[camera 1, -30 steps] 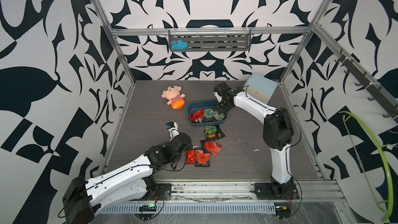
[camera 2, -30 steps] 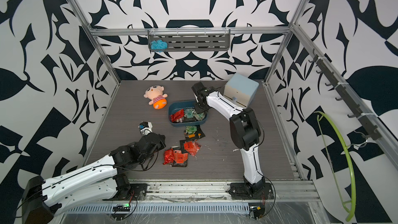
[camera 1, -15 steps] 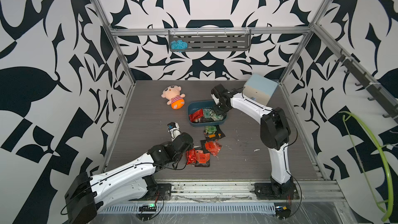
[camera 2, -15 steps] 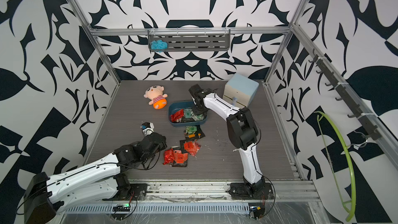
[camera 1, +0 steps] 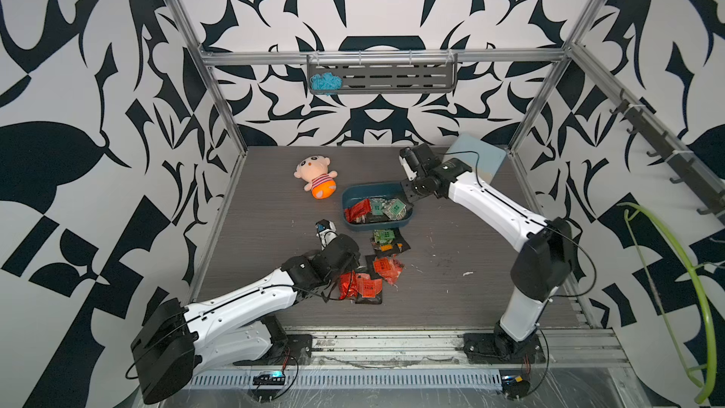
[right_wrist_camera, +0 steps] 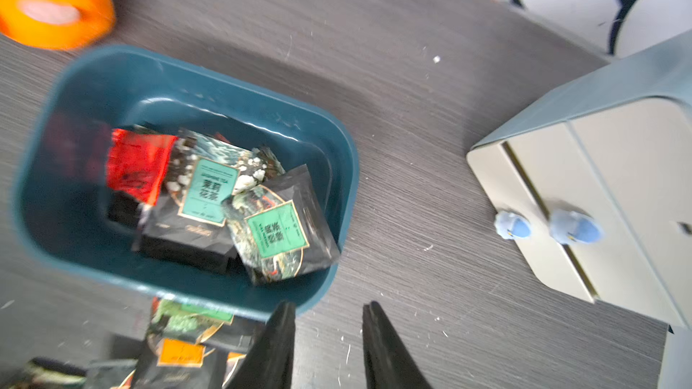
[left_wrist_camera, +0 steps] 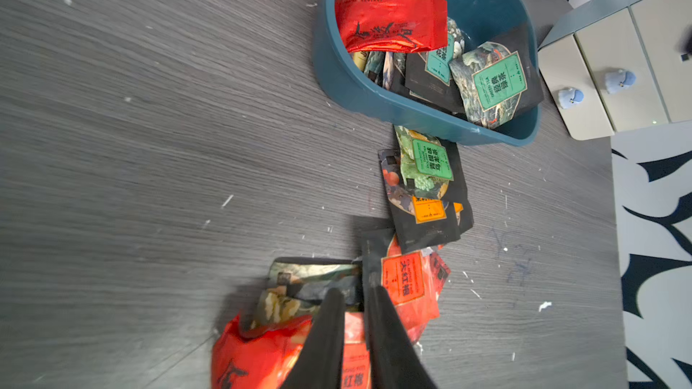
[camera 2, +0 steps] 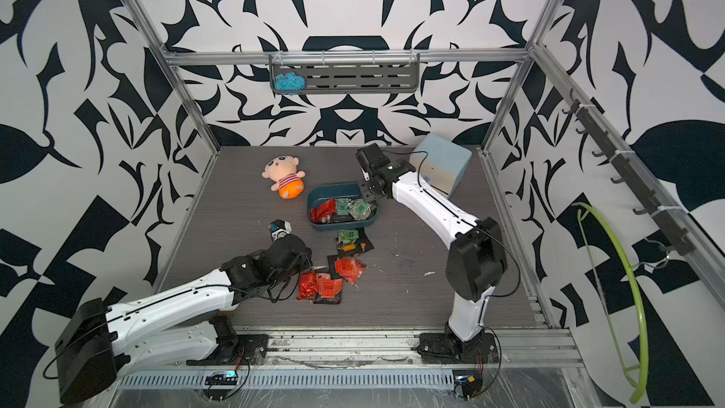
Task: Put the tea bags into the storage box
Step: Pick up the tea bag from the center of the board.
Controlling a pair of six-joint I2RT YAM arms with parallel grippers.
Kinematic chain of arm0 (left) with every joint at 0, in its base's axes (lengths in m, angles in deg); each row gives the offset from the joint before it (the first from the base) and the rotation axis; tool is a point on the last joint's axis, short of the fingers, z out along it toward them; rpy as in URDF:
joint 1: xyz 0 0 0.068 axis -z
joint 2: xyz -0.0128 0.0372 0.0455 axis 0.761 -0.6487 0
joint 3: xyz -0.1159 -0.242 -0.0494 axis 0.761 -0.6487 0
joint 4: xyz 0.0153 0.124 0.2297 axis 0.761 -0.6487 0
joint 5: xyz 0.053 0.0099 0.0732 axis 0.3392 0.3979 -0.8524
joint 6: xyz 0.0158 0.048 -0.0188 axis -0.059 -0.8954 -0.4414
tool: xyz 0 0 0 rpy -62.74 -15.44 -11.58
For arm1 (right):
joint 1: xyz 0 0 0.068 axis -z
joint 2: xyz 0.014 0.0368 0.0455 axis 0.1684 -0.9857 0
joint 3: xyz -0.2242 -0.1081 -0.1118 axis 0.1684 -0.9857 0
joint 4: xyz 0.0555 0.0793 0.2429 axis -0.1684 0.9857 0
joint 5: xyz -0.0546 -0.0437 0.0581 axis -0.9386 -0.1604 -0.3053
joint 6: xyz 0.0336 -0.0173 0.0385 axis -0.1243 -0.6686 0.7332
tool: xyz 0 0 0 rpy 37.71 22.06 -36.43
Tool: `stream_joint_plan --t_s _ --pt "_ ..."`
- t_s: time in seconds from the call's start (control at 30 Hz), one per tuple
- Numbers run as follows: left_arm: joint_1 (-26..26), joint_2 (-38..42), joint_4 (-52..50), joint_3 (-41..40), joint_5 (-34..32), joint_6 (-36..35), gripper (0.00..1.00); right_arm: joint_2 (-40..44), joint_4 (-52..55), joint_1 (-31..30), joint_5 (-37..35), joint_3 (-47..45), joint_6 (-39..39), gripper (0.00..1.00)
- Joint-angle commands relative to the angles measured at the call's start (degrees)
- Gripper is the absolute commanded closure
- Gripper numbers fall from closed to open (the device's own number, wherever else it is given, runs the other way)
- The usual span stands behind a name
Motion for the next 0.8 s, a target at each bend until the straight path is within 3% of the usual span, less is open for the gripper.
stream_joint_plan --t_s 0.0,0.23,0.5,0.77 --pt "-1.5 -1.9 4.0 1.1 5.2 0.0 0.82 4.0 -3.6 -0.3 2.1 -4.5 1.5 0.67" --pt "-4.0 -6.2 8.2 1.1 10.1 1.6 0.78 1.9 -5.0 -0.3 5.1 -7.2 3.9 0.75" --pt "-5.1 -7.6 8.4 1.2 11.7 2.0 0.79 -9.4 -5.5 -0.8 7.3 -2.8 5.0 0.83" --pt "-5.2 -4.9 7.7 -1.6 9.8 3.4 0.79 -20.7 -1.8 -3.5 0.5 5.4 3.2 0.85"
